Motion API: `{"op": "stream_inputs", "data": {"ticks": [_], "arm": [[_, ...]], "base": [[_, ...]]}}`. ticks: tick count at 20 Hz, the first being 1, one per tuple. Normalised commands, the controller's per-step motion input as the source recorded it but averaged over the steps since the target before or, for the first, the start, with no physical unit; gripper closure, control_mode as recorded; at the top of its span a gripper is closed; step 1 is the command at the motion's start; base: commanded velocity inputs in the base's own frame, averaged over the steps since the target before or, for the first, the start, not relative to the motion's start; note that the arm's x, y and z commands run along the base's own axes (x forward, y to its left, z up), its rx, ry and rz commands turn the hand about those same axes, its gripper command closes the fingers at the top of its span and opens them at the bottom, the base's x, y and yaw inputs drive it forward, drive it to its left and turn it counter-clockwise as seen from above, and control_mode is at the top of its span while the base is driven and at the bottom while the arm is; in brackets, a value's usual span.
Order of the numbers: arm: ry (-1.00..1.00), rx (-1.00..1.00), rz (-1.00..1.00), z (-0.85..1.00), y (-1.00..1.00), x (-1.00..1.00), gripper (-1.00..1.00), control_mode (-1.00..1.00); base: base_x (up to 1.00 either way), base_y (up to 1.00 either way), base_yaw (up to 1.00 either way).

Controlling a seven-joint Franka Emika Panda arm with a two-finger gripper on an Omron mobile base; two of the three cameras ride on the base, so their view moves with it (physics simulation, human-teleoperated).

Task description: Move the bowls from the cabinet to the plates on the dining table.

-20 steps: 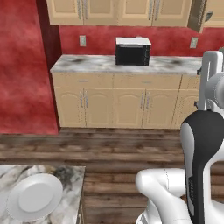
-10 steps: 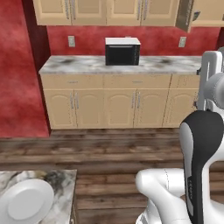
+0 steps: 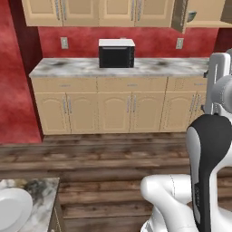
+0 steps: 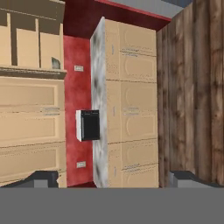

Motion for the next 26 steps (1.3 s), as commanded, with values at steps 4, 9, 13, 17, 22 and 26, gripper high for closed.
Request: {"op": "stream_inputs", "data": {"ticks": [4, 9, 13, 17, 22, 26], "arm": [[0.00, 0.00, 0.00, 0.00, 0.00, 0.00, -1.00, 1.00], [0.00, 0.00, 0.00, 0.00, 0.00, 0.00, -1.00, 1.00], [0.00, 0.00, 0.00, 0.00, 0.00, 0.00, -1.00, 1.00], [0.00, 0.00, 0.00, 0.00, 0.00, 0.00, -1.00, 1.00], [0.00, 0.00, 0.00, 0.00, 0.00, 0.00, -1.00, 1.00], [0.00, 0.00, 0.00, 0.00, 0.00, 0.00, -1.00, 1.00]], "base": [[0.15, -0.50, -0.04], [0.14, -0.49, -0.05], [0.21, -0.47, -0.05], [0.23, -0.47, -0.04], [0.42, -0.38, -0.01], [0.44, -0.41, 0.00]]}}
